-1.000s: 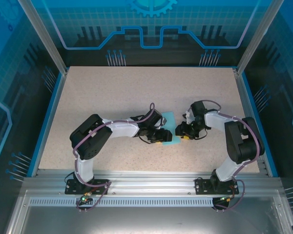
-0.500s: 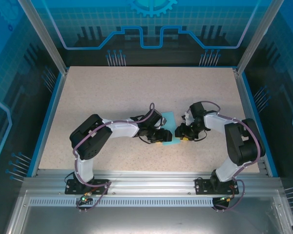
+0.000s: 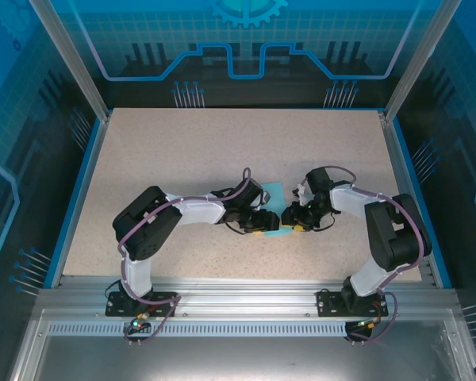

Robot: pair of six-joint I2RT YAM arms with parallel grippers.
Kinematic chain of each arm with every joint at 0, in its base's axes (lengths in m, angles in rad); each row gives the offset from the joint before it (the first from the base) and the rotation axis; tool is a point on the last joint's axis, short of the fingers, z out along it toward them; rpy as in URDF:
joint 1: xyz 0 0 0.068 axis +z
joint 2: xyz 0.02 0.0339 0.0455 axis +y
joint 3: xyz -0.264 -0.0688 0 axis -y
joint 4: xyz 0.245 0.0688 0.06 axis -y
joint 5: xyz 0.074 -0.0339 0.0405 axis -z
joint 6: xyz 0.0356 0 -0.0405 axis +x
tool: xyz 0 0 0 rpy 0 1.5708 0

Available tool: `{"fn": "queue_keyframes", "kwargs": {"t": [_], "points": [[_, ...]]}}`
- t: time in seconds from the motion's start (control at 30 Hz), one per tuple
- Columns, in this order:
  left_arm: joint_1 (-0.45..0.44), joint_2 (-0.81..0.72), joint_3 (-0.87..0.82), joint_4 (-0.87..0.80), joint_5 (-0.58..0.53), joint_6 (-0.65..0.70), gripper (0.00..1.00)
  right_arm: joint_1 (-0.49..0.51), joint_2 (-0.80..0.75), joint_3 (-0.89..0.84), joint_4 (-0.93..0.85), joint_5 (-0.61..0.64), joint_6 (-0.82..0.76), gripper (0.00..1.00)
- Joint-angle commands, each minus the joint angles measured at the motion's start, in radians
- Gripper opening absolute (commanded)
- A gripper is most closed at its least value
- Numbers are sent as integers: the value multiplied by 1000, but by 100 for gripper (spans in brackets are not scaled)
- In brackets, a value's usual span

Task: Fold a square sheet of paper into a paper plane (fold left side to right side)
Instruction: Fold the triangle a second time at the center of the table.

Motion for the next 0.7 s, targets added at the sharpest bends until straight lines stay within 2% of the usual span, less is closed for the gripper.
{"fn": "queue_keyframes", "kwargs": {"t": [0.0,0.43,0.67], "points": [[-16,-3,-39,-55,-17,-3,59,-2,-15,25,-24,-30,12,39],[-15,-76,-71,1,-34,32,61,-19,109,109,-6,-86,26,40],[-15,-135,-94,11,-58,63,64,-21,123,94,40,-116,55,41]]}}
